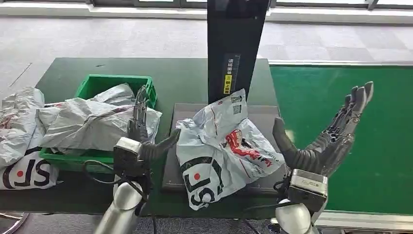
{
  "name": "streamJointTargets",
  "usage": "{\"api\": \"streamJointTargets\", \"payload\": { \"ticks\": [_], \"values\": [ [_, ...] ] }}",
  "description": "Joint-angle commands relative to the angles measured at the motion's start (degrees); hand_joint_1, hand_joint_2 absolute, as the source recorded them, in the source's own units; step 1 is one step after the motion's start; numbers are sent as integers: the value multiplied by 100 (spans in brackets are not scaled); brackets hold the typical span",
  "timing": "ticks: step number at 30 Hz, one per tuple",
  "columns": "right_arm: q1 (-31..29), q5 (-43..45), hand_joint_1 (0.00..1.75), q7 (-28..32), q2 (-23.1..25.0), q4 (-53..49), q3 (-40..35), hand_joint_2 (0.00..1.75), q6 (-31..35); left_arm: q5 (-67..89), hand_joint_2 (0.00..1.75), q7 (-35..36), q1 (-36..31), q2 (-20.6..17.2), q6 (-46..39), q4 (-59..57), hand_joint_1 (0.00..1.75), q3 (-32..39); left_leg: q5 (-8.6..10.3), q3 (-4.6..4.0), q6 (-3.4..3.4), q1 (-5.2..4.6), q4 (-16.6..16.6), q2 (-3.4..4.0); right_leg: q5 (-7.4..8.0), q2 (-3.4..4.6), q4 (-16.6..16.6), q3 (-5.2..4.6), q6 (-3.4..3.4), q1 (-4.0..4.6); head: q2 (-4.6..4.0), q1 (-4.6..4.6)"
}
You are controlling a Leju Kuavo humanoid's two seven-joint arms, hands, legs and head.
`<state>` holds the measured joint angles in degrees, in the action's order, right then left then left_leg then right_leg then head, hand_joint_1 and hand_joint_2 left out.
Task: Moved the parcel from conveyor to table for the left to box.
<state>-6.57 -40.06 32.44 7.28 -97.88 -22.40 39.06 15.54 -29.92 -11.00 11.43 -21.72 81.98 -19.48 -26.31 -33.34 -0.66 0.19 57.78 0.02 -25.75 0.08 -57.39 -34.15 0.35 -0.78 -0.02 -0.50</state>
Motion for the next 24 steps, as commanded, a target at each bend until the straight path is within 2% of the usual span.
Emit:
{"api": "streamJointTargets", "payload": {
  "ticks": [1, 3, 11, 15, 23, 24],
  "values": [
    [363, 94, 0, 664, 291, -393, 725, 175, 94, 328, 175, 68, -173, -31, 179, -1163, 0, -351, 3, 12, 0, 1, -11, -19, -3, -19, 12, 19, -2, 2, 0, 0],
    [420, -117, 0, 756, 429, -396, 803, 175, 94, 592, 175, 113, -183, -58, 263, -1330, 0, -463, 3, 16, 0, 0, -14, -27, -6, -25, 12, 23, -3, 0, 0, 0],
    [263, 23, 0, 756, 422, -23, 752, 175, 94, 1245, 175, 389, -264, -28, 665, -2054, 0, -467, 4, 20, -1, 3, -18, -10, 3, -6, 20, 24, -2, 3, 0, 0],
    [249, 49, 0, 756, 418, 12, 742, 175, 94, 1484, 175, 445, -384, 56, 571, -2482, 0, -463, 3, 17, -1, 3, -16, -13, 1, -9, 17, 23, -2, 3, 0, 0],
    [249, 49, 0, 756, 418, 12, 742, 175, 94, 1484, 175, 445, -384, 56, 571, -2482, 0, -463, -1, 12, -1, 3, -9, -10, -1, -6, 11, 17, -2, 3, 0, 0],
    [225, 51, 0, 756, 413, 54, 732, 175, 94, 1740, 175, 622, -469, 80, 464, -2681, 0, -524, 1, 19, -1, 3, -15, -11, 0, -7, 17, 24, -3, 4, 0, 0]
  ]
}}
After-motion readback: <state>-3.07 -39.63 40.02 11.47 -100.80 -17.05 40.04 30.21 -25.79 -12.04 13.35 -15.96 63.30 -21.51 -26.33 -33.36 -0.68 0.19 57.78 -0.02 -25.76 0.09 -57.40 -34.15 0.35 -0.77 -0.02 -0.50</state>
